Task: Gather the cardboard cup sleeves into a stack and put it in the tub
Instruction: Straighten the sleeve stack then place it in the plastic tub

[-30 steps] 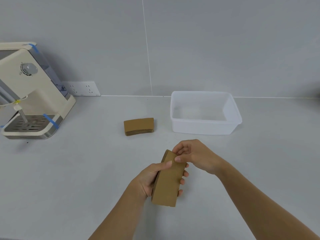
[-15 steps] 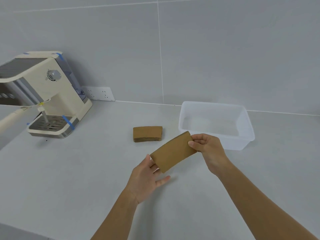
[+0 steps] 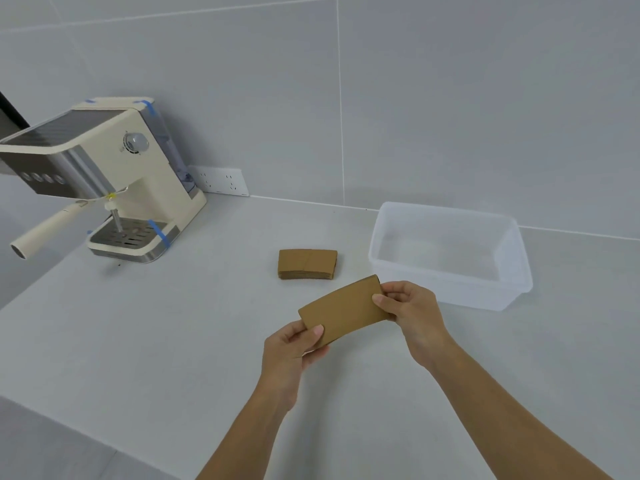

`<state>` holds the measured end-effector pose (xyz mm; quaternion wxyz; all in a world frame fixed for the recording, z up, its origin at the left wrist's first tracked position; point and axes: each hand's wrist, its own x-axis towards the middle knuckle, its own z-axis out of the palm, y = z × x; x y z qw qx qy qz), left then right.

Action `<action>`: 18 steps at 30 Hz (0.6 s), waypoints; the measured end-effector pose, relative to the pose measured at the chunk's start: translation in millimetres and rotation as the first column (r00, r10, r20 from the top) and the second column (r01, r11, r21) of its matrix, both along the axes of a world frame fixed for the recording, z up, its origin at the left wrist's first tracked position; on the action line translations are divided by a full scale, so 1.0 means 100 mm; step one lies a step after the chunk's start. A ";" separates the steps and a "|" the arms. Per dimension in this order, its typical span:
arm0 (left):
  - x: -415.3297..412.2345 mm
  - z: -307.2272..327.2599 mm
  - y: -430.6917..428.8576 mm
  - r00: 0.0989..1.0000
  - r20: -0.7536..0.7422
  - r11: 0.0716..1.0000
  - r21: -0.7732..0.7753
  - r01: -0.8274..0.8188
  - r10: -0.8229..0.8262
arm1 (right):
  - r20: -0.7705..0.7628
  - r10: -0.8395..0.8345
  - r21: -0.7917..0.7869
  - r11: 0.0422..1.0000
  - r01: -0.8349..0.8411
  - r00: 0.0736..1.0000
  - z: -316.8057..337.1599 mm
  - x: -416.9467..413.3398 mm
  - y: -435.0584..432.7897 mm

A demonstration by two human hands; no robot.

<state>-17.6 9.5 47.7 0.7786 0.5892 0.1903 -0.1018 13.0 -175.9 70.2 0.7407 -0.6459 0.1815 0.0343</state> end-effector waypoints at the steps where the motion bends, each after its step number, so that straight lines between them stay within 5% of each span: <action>1: 0.00 0.00 0.01 1.000 -0.001 1.000 0.013 -0.018 0.018 | -0.006 0.004 -0.003 1.000 -0.004 1.000 -0.01 0.00 0.02; 18: 1.01 0.56 0.51 0.995 0.095 0.967 0.255 0.001 -0.026 | -0.024 -0.113 -0.031 0.993 0.113 0.993 0.28 0.72 0.54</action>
